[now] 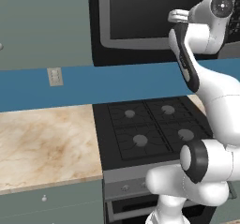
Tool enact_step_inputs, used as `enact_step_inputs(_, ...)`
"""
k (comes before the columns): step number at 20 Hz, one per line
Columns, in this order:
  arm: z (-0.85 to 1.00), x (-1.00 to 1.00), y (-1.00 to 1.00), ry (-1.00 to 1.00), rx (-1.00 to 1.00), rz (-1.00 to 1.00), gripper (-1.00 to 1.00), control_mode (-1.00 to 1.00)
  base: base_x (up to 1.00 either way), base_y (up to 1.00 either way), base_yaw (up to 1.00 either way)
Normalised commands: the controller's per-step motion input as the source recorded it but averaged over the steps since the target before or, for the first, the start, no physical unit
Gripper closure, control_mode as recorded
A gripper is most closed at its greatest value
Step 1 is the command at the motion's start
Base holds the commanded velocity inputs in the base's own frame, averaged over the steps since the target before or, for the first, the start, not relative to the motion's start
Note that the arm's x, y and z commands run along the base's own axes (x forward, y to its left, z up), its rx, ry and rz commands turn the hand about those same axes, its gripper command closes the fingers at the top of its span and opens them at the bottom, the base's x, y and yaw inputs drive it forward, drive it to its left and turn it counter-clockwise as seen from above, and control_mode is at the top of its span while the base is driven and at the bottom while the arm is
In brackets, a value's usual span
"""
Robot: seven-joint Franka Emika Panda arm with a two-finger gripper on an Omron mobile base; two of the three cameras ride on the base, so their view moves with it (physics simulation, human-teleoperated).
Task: Transport the fish from the fridge to the microwave and turn on the microwave.
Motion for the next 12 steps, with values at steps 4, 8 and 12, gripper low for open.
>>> enact_step_inputs(4, 0.00, 0.39, -0.02, 0.00, 0.05, 0.09, 1.00, -1.00, 0.00, 0.00, 0.00)
enact_step_inputs(8, -0.07, 0.53, -0.07, 0.00, 0.07, 0.12, 1.00, -1.00, 0.00, 0.00, 0.00)
enact_step_inputs(12, -0.13, 0.63, -0.11, 0.00, 0.06, 0.13, 1.00, -1.00, 0.00, 0.00, 0.00)
